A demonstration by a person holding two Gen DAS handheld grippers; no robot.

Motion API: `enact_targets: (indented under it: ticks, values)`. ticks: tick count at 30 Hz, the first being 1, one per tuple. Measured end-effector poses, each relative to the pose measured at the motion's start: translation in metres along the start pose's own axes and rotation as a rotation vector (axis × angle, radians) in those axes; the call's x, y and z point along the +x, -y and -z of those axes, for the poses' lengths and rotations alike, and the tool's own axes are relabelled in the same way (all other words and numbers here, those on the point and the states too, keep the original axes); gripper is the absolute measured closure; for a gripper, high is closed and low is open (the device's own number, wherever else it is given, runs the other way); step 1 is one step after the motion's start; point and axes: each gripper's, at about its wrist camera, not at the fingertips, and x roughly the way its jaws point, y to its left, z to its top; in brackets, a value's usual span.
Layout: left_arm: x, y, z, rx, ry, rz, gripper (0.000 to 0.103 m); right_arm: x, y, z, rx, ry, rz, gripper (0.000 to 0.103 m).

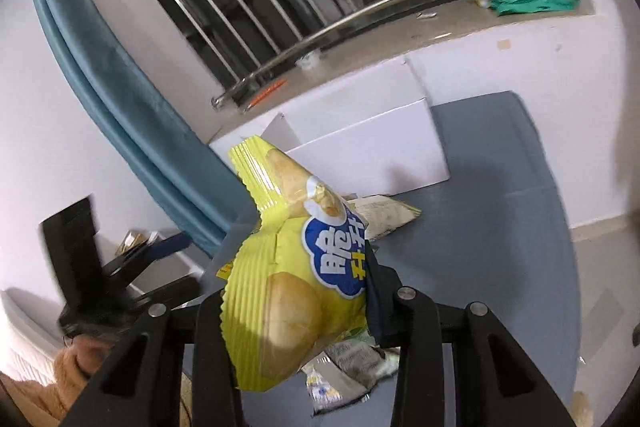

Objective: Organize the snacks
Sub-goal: 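Drop yellow chip bag into box with right tool while left tool drops white packet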

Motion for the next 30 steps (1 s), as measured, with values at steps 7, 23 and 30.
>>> enact_targets:
  ticks: [7, 23, 30]
  values:
    - [0.082, 0.022, -0.022, 0.154, -0.172, -0.068, 0.000, -0.038, -0.002, 0.012, 0.019, 0.063, 0.044, 0.062]
    - [0.035, -0.007, -0.023, -0.036, -0.079, 0.085, 0.064, -0.044, 0.010, 0.028, 0.047, 0.063, 0.055, 0.062]
    - [-0.048, -0.058, -0.038, -0.215, 0.196, -0.010, 0.064, -0.022, -0.002, 0.000, 0.018, 0.069, 0.037, 0.062]
